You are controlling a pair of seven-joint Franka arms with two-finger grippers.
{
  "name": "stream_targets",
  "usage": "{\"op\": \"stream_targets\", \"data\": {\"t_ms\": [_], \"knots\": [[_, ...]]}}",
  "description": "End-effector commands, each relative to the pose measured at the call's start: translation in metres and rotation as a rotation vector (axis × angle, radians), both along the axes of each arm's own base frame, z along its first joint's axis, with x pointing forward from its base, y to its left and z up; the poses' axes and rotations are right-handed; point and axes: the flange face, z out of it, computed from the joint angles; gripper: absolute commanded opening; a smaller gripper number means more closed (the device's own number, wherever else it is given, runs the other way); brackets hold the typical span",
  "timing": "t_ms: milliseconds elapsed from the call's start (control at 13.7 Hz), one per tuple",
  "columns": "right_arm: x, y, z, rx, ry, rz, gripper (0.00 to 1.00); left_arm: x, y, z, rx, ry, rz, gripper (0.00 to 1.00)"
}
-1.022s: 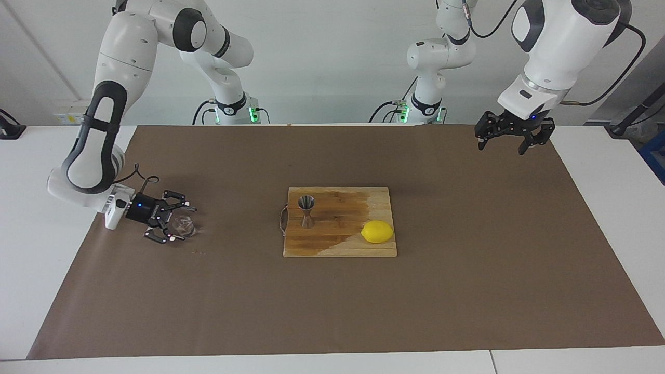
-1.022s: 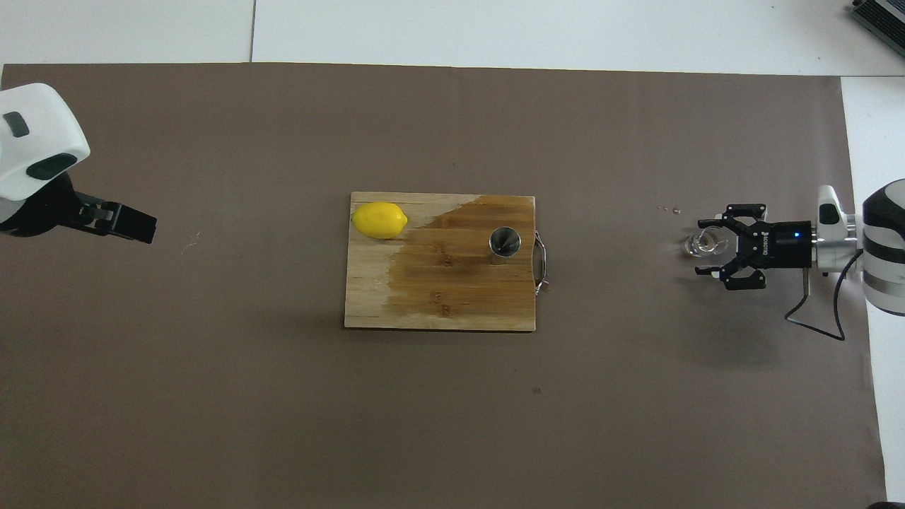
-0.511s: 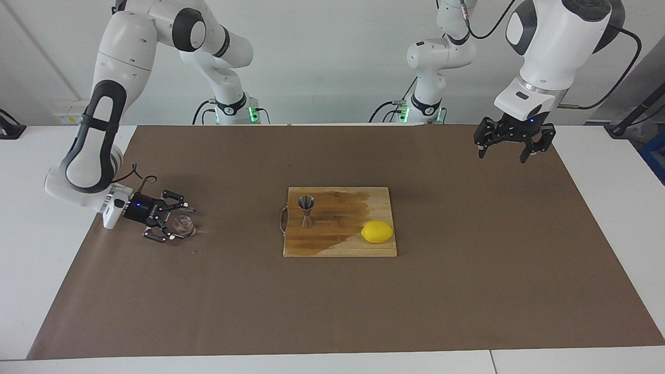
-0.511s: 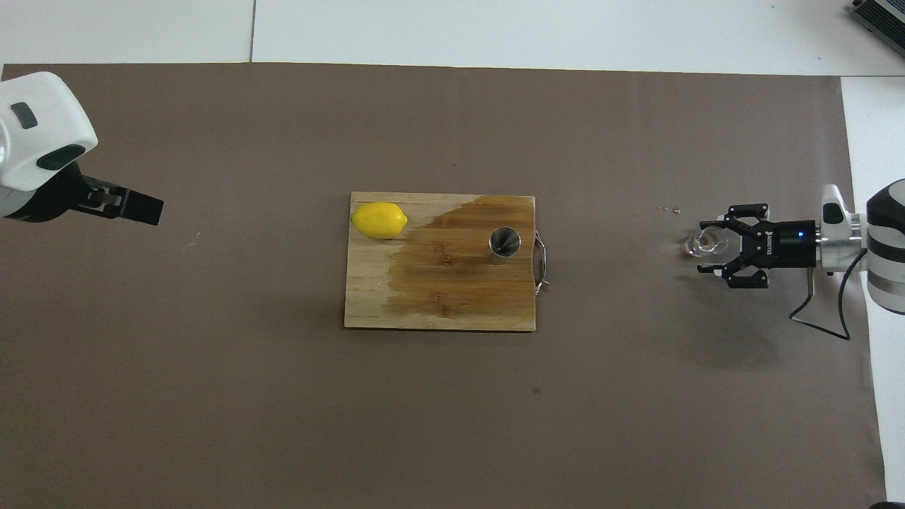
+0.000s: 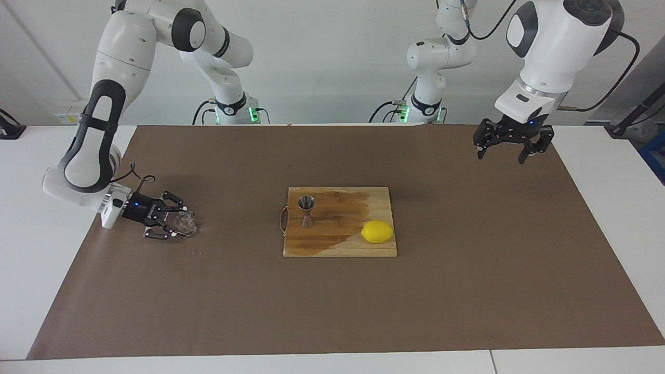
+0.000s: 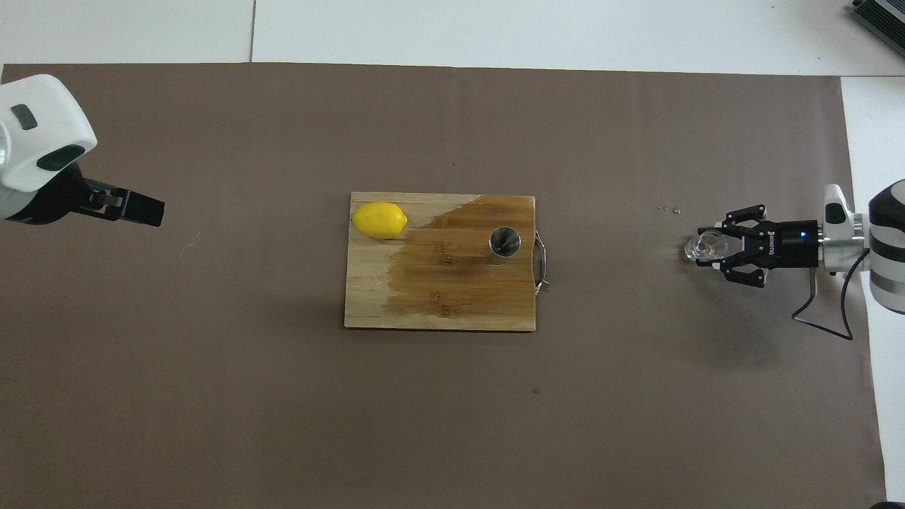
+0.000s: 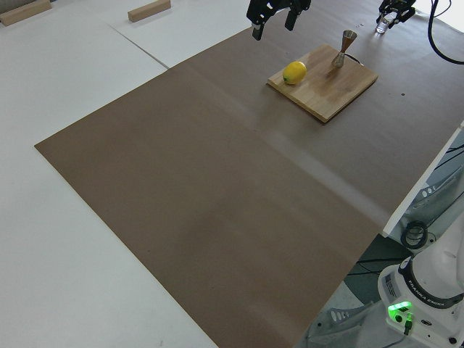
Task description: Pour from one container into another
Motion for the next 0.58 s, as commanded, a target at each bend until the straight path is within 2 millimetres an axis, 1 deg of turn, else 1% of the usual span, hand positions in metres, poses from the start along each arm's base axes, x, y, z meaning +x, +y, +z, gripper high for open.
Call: {"op": "stream_targets", "data": {"t_ms": [0, 73, 146, 292, 365, 438, 511], "knots": [[0.001, -0.003, 0.007, -0.004, -0.001, -0.007, 0.18, -0.005, -0.002, -0.004, -0.019, 0.003, 0.070, 1.00], [0.005, 0.000, 0.012, -0.006, -0.001, -0.007, 0.15, -0.005, -0.002, -0.004, -0.018, 0.008, 0.077, 1.00], [0.008, 0.002, 0.024, -0.008, -0.004, -0.016, 0.11, -0.005, -0.001, -0.004, -0.020, 0.008, 0.080, 1.00], [0.017, 0.013, 0.056, -0.017, -0.019, -0.039, 0.11, -0.005, 0.000, -0.004, -0.059, 0.013, 0.105, 1.00], [0.022, 0.024, 0.071, -0.018, -0.031, -0.042, 0.11, -0.005, -0.001, -0.005, -0.062, 0.015, 0.107, 1.00], [0.026, 0.034, 0.090, -0.039, -0.038, -0.046, 0.08, -0.005, -0.001, -0.004, -0.062, 0.013, 0.107, 1.00], [0.032, 0.052, 0.112, -0.068, -0.036, -0.047, 0.08, -0.005, -0.001, -0.004, -0.064, 0.011, 0.107, 1.00]]}}
